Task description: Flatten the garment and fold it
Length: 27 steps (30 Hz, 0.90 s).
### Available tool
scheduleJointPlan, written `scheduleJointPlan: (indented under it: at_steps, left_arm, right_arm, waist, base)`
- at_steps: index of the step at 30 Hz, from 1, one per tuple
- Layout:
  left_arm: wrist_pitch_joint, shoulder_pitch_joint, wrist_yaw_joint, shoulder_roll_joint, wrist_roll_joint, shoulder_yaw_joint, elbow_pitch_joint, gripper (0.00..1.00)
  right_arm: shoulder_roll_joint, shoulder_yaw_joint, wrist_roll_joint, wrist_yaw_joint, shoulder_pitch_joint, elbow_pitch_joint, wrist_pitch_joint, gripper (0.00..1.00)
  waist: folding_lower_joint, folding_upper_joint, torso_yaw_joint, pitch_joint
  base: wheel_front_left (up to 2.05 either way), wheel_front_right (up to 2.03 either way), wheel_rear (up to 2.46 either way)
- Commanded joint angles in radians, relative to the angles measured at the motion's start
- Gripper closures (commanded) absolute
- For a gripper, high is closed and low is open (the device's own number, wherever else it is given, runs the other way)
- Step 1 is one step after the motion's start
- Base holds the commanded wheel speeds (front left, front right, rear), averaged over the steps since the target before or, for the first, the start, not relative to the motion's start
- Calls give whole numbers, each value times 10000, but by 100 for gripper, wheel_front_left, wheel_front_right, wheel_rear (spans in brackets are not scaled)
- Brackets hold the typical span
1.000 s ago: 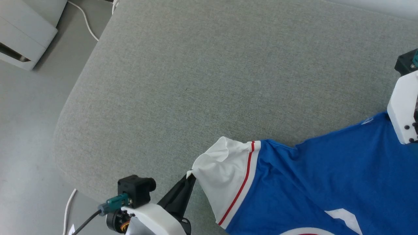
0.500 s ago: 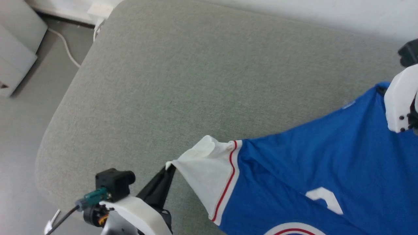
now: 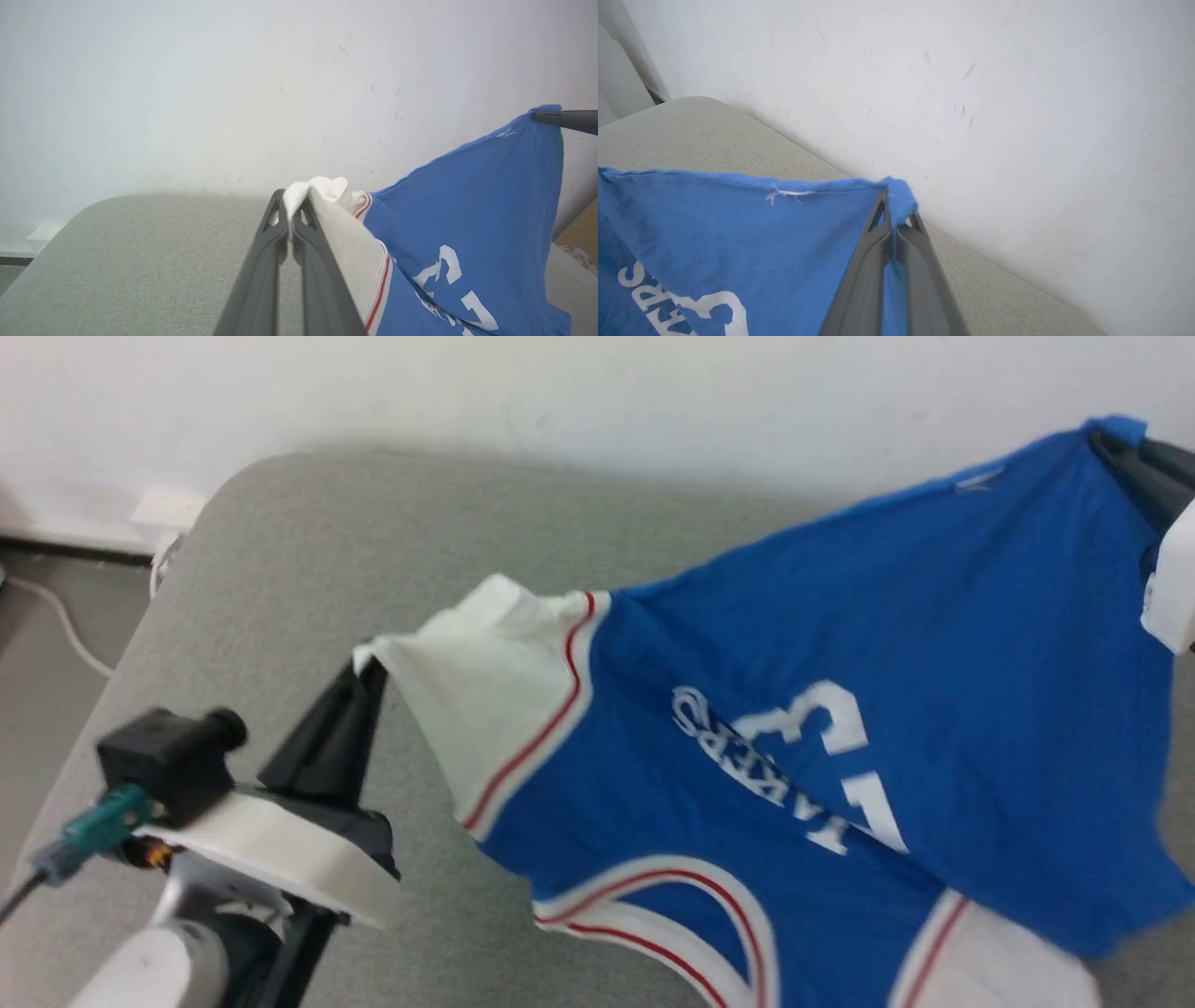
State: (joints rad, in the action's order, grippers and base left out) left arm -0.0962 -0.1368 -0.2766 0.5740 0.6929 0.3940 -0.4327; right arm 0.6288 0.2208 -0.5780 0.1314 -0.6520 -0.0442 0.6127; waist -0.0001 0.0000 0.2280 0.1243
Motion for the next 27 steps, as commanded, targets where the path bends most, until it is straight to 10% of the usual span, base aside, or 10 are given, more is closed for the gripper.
scheduleJointPlan:
  at_steps: [1, 27]
  left_arm:
    - [50, -287, -73, 95, -97, -169, -146, 100]
    - [-93, -5557, 210, 1621, -517, -2743, -1966, 100]
  right_arm:
    - [-25, -73, -69, -7, -138, 178, -138, 100]
    - [-296, -1919, -572, -7, -1279, 3314, -176, 100]
  waist:
    - [1, 0, -909, -802]
    - [1, 0, -2622, -389]
  base:
    - [0, 0, 0]
    - [0, 0, 0]
